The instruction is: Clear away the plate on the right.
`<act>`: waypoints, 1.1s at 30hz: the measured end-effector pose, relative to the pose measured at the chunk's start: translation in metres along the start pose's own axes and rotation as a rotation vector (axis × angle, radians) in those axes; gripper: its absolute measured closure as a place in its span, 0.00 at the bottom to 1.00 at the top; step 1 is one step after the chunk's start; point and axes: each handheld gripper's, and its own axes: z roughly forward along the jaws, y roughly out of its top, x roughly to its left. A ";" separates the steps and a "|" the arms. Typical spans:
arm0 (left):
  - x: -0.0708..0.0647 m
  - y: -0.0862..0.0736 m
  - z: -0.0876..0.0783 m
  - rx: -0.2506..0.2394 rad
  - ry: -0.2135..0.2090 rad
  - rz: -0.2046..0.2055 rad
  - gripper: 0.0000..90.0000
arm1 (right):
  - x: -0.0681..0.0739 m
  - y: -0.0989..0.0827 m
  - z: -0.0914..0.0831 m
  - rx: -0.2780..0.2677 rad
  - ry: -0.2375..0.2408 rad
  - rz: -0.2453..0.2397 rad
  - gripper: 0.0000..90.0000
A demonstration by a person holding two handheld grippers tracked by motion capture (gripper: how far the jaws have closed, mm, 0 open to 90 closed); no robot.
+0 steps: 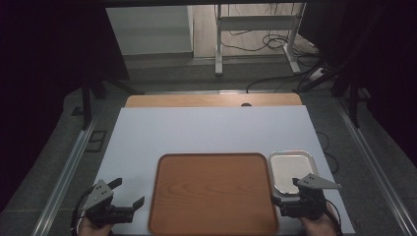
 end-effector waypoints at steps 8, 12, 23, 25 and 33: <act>-0.002 0.000 0.001 0.005 -0.009 0.019 0.00 | -0.008 0.002 -0.004 -0.029 -0.026 0.037 0.00; -0.002 0.000 0.001 0.004 -0.011 0.021 0.00 | -0.012 0.003 -0.005 -0.041 -0.040 0.050 0.00; -0.001 0.000 0.001 0.005 -0.024 0.026 0.00 | -0.018 0.006 -0.004 -0.045 -0.072 0.030 0.00; -0.001 0.000 0.001 0.005 -0.026 0.027 0.00 | -0.020 0.007 -0.003 -0.044 -0.076 0.029 0.00; -0.003 0.001 0.001 0.007 -0.025 0.038 0.00 | -0.026 0.010 -0.001 -0.042 -0.083 0.033 0.00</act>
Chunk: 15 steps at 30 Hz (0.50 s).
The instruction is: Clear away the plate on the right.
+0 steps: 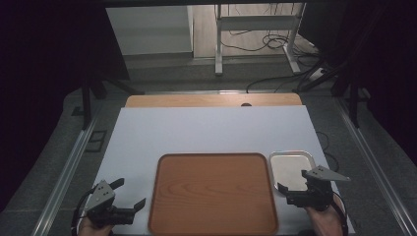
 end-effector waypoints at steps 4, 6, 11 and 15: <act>0.000 0.000 0.000 -0.001 0.000 -0.001 0.00 | -0.004 0.002 0.000 -0.002 -0.016 0.001 0.00; 0.000 0.000 0.000 0.000 0.000 -0.001 0.00 | -0.005 0.002 0.000 -0.002 -0.018 0.005 0.00; 0.000 0.000 0.000 0.000 0.000 0.002 0.00 | -0.010 0.004 0.003 0.011 -0.030 0.007 0.00; 0.000 0.000 0.001 0.001 0.001 0.002 0.00 | -0.013 0.007 0.006 0.018 -0.044 0.012 0.00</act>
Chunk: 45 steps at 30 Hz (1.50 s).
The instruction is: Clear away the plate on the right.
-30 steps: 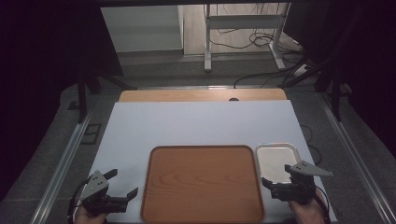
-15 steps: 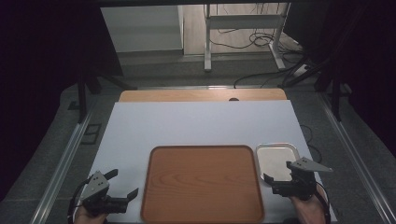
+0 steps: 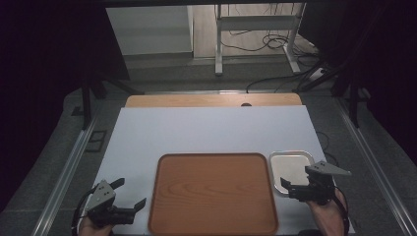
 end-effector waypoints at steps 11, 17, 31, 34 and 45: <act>-0.001 0.000 0.000 0.003 0.000 0.007 0.00 | -0.011 0.005 0.007 0.020 -0.033 0.025 0.00; -0.001 0.000 0.001 0.004 0.001 0.006 0.00 | -0.017 0.008 0.009 0.014 -0.053 0.060 0.00; 0.000 0.000 0.001 0.004 0.003 0.002 0.00 | -0.045 0.013 0.011 0.034 -0.107 0.104 0.13; 0.000 0.000 0.000 0.002 0.004 -0.001 0.00 | -0.051 0.013 0.012 0.051 -0.114 0.114 0.17; 0.000 0.000 0.001 0.008 0.004 0.005 0.00 | -0.072 0.011 0.012 0.097 -0.129 0.146 0.28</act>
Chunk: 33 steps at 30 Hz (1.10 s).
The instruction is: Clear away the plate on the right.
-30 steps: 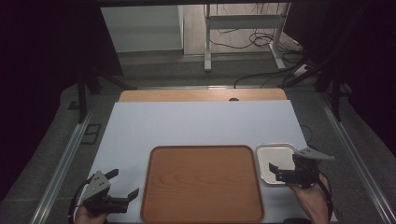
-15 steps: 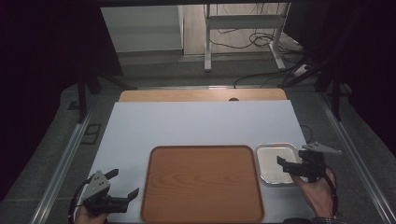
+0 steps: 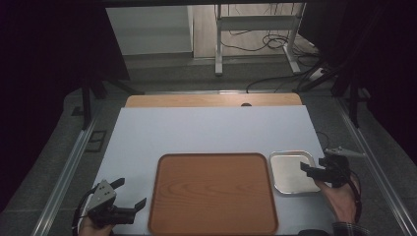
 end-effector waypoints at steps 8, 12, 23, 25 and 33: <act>0.000 0.000 0.000 0.003 0.000 0.005 0.00 | -0.017 -0.002 0.003 0.028 -0.032 0.052 0.45; 0.000 0.000 0.000 0.003 -0.001 0.005 0.00 | -0.022 -0.003 0.005 0.052 -0.035 0.066 0.53; -0.001 0.000 0.000 0.005 0.001 0.011 0.00 | -0.030 -0.007 0.014 0.130 -0.018 0.104 0.78; -0.001 0.000 0.000 0.005 0.001 0.012 0.00 | -0.032 -0.008 0.014 0.146 -0.015 0.131 0.82; -0.002 0.000 0.001 0.008 0.001 0.018 0.00 | -0.036 -0.010 0.019 0.175 0.014 0.176 0.93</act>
